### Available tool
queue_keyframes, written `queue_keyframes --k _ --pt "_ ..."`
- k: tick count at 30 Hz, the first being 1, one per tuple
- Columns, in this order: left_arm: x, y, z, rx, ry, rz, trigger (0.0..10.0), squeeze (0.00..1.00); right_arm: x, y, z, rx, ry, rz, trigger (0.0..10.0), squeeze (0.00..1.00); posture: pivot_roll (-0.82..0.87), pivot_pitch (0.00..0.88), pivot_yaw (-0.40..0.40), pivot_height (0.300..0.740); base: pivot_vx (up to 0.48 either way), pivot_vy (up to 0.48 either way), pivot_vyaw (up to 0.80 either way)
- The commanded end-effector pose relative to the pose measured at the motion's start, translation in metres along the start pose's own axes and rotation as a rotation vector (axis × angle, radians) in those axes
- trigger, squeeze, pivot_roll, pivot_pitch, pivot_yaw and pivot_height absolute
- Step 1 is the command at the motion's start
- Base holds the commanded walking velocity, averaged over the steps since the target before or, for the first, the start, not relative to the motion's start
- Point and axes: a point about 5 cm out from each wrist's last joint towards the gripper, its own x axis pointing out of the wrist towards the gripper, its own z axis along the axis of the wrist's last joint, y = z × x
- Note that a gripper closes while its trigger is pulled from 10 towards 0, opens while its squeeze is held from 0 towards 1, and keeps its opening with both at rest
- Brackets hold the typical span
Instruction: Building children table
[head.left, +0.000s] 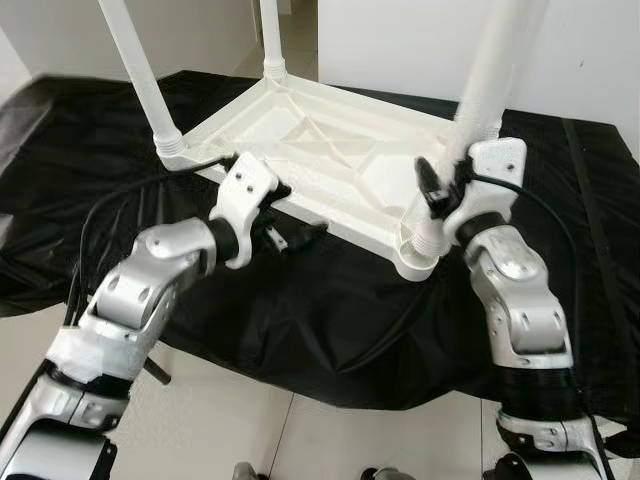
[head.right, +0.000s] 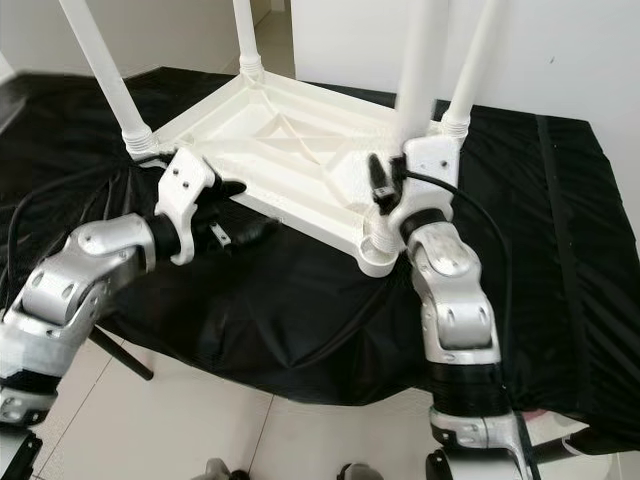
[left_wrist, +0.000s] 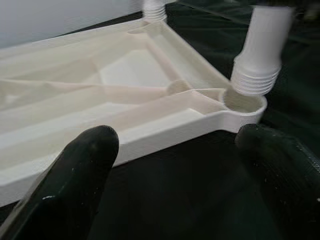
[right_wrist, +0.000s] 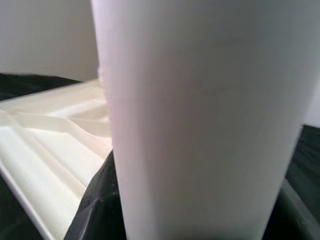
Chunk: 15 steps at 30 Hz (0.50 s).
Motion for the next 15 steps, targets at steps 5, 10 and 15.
queue_keyframes --k 5,10,15 --pt "0.003 -0.013 0.011 0.021 -0.067 -0.141 10.0 0.0 0.0 0.003 -0.004 0.018 -0.007 0.004 10.0 0.0 -0.12 0.12 0.068 0.74 0.0 0.0 0.0" --pt "0.006 -0.011 0.013 0.055 -0.053 -0.143 10.0 0.0 0.005 0.01 -0.017 0.058 0.03 0.115 10.0 0.0 -0.11 0.123 0.076 0.74 0.0 0.0 0.0" --pt "0.005 -0.01 0.014 0.065 -0.051 -0.13 10.0 0.0 0.004 0.014 -0.023 0.085 0.056 0.2 10.0 0.0 -0.11 0.124 0.075 0.74 0.0 0.0 0.0"
